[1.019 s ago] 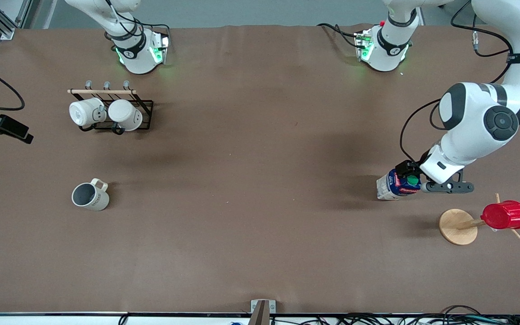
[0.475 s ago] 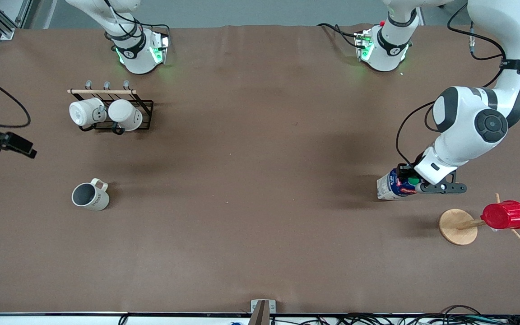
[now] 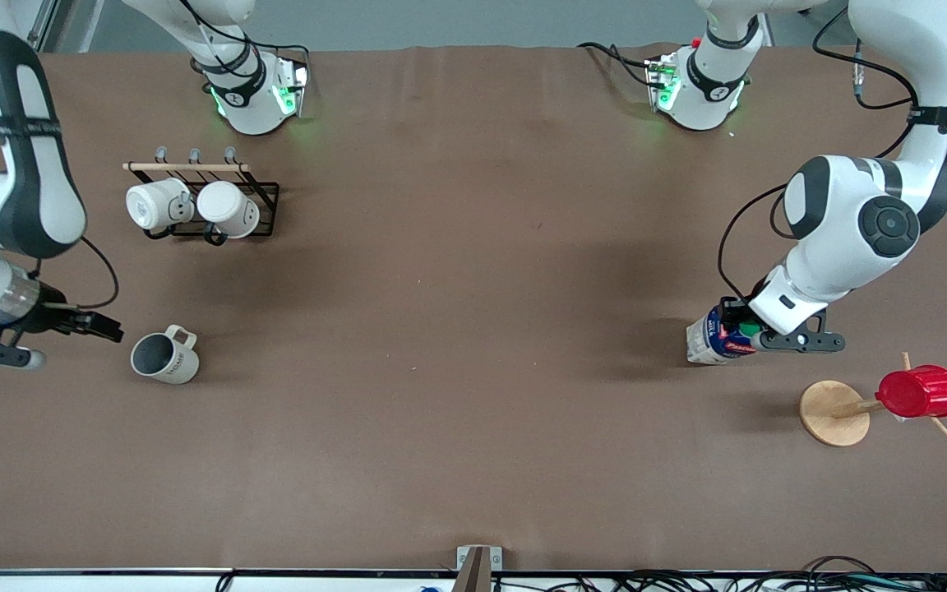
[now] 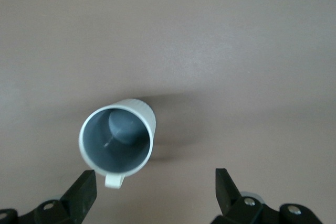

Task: Place cup and milk on table
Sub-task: 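Lift the carton with the left gripper while the right gripper grasps the mug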

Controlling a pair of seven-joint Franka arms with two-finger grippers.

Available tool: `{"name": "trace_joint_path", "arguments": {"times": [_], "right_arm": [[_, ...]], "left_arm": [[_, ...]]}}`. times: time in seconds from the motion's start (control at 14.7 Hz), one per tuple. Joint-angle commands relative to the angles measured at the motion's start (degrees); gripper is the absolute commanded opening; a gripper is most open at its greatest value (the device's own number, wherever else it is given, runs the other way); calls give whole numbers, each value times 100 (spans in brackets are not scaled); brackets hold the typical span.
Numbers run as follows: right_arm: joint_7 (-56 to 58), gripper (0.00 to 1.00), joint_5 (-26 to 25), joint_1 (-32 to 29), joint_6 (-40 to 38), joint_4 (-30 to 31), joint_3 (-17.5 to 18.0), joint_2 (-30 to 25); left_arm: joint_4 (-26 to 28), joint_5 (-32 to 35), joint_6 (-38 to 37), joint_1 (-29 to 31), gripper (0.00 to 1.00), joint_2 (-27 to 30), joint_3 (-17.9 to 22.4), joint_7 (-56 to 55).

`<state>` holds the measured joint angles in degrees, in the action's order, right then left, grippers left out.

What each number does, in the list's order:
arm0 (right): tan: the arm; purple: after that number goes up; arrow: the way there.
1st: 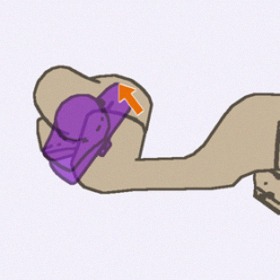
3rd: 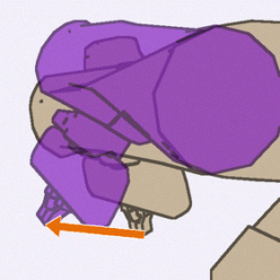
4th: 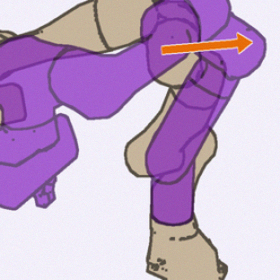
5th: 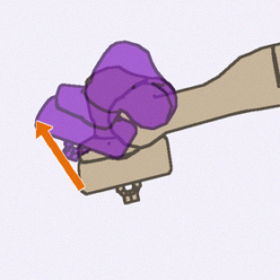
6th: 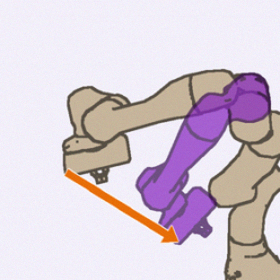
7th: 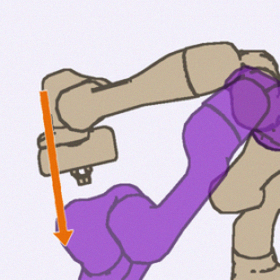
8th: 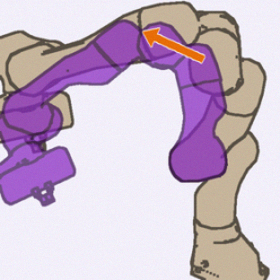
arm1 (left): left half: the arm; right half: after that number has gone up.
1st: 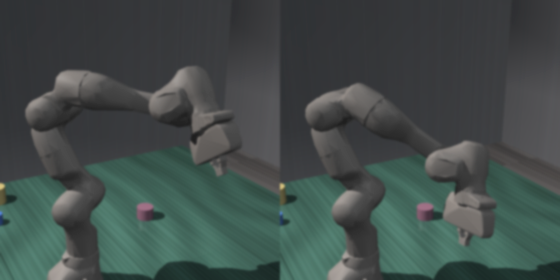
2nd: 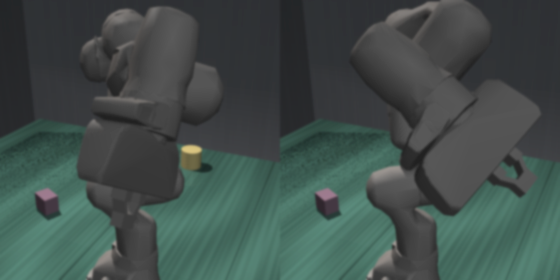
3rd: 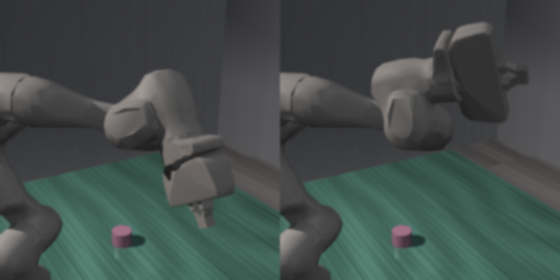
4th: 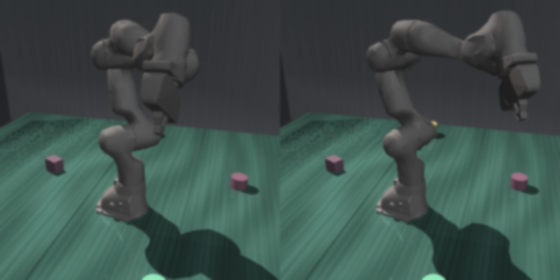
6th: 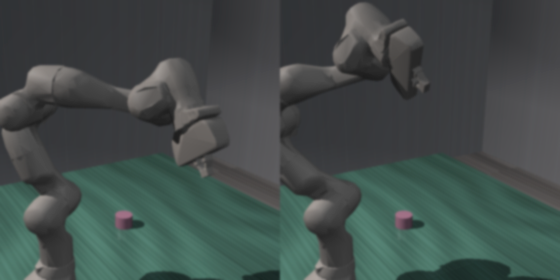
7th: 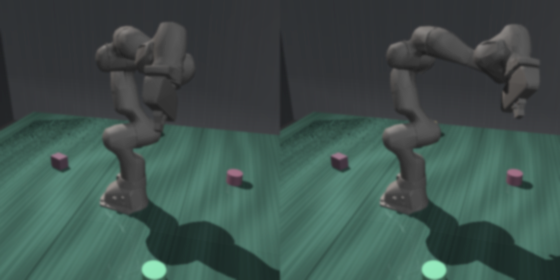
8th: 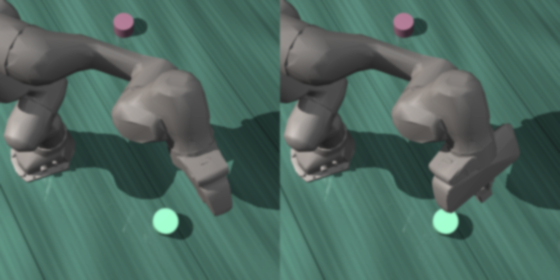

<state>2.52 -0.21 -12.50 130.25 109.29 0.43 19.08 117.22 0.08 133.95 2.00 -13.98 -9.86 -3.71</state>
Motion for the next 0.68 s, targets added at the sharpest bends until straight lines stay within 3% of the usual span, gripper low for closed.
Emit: {"name": "trace_joint_path", "arguments": {"times": [0.0, 0.2, 0.27, 0.34, 0.41, 0.54, 0.61], "right_arm": [[82, 100, 100, -95, 447, -13, 80, 411], [82, 93, 100, -60, 466, 4, 97, 728], [100, 70, 100, -51, 484, 4, 98, 790], [152, 34, 100, -25, 484, 4, 106, 799], [152, 15, 100, 10, 466, 4, 106, 799], [161, 1, 100, 63, 492, -13, 106, 816], [161, 0, 100, 72, 493, -57, 106, 895]], "left_arm": [[-313, 36, -254, -50, 12, 54, -183, -146], [-700, 27, -633, -59, 5, 27, -358, -226], [-788, 27, -677, -68, 3, 10, -402, -252], [-867, 27, -713, -85, 3, -8, -473, -322], [-902, 27, -722, -129, 2, -8, -552, -436], [-938, 27, -722, -418, 0, -8, -614, -734], [-1025, 27, -730, -637, 0, -69, -614, -927]]}}
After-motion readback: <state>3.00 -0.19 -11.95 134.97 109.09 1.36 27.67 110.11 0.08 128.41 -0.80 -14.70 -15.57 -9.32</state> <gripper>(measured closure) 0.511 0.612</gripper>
